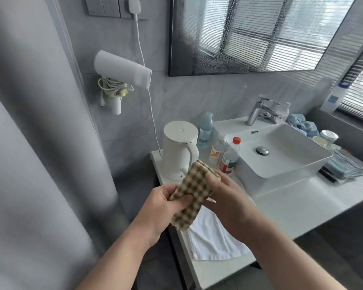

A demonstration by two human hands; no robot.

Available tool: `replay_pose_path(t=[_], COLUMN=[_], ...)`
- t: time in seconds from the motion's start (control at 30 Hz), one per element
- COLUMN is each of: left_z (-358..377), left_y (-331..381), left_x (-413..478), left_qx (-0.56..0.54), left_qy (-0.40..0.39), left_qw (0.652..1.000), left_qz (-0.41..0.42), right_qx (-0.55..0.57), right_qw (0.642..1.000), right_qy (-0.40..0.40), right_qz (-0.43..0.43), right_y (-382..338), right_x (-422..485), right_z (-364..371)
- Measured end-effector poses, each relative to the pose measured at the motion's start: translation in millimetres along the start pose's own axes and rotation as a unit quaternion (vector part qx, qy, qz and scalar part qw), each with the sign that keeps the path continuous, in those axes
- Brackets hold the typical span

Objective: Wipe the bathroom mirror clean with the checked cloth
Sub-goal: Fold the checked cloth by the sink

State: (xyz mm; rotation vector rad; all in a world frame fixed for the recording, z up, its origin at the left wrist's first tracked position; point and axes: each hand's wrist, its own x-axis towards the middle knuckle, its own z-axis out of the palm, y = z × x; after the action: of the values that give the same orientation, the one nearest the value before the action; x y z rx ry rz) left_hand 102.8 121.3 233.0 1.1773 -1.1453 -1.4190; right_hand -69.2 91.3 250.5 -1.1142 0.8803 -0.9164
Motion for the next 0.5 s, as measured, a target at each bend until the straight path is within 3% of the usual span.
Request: replay_pose_path(t=[0.23,0.33,0.5], left_z=[8.1,5.2,-5.2], left_y=[-4.3,-6.2,-4.2], left_x=[12.2,19.5,30.9], left_qx=[0.028,0.081,0.204], left_qy=[-0.017,-0.02,0.016], left_qw=[0.999,0.995,0.976], left_qz=[0.031,0.053,0.073], right_qx=[0.018,0.054,0.022], right_qw=[0.991,0.987,0.984], right_qy=[0.126,0.136,0.143], right_qz=[-0.052,-0.069,-0.103], right_y=[3.2,-0.7,-6.0], right_x=[14.1,21.2,30.9], right_z=[-6.5,-10.7,-15.8])
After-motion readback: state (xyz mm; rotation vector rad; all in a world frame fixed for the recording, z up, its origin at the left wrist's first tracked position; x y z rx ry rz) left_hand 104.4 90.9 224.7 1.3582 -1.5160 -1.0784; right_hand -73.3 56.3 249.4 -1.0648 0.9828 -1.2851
